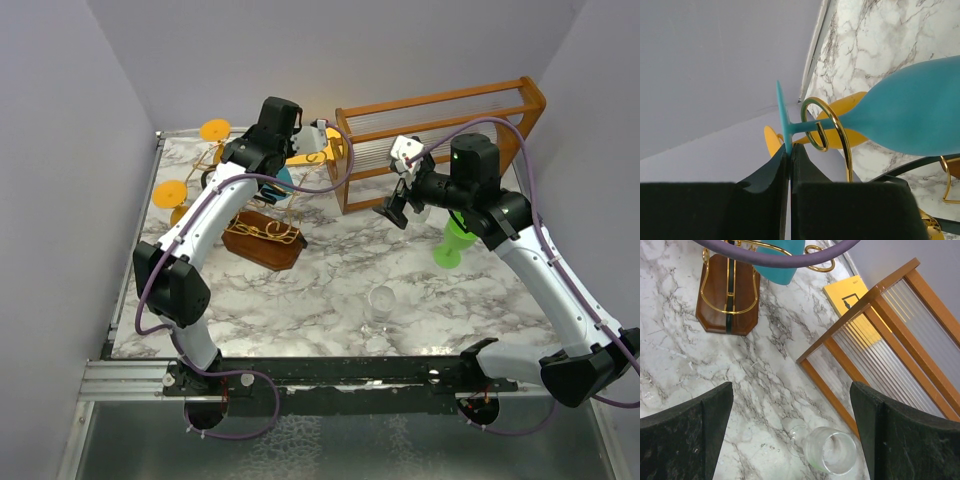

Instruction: Place the wine glass upside down on the wine glass rack

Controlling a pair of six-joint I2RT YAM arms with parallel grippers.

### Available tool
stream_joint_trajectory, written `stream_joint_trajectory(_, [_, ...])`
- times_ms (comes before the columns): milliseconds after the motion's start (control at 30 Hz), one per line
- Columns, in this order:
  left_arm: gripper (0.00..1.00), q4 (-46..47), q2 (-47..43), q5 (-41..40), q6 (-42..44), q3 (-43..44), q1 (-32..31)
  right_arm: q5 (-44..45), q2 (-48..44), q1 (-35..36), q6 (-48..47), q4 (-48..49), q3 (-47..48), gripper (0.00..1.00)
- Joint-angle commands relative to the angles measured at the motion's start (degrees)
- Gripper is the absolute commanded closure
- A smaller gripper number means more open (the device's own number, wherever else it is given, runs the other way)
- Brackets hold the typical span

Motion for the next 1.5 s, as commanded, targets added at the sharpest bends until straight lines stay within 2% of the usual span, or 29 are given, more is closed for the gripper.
stream_joint_trajectory(0, [0.98, -1.2, -1.1, -3.5, -2.2, 0.5, -0.1, -1.1, -0.8, 0.0, -0.7, 1.5, -0.4, 0.00])
stream_joint_trajectory(1067, [0.83, -8.1, -2.2, -4.2, -10.1, 1.1, -2.2, -1.0, -1.1, 0.0, -0.9, 1.5, -0.6, 0.00])
stream_joint_trajectory(1167, [0.84, -8.4, -2.2, -4.0, -10.6, 1.4, -2.4, -1.2, -1.2, 0.0, -0.8, 1.5, -0.5, 0.00])
stream_joint_trajectory(1367, [1.00, -8.0, -1.9, -5.3, -9.5, 1.2, -2.8, -1.3, -1.1, 0.0, -0.7, 1.1, -0.3, 0.00])
stream_joint_trajectory(1467, [1.00, -8.0, -2.0, -5.4, -9.0, 1.2, -3.1, -1.2, -1.0, 0.0, -0.7, 1.2, -0.2, 0.00])
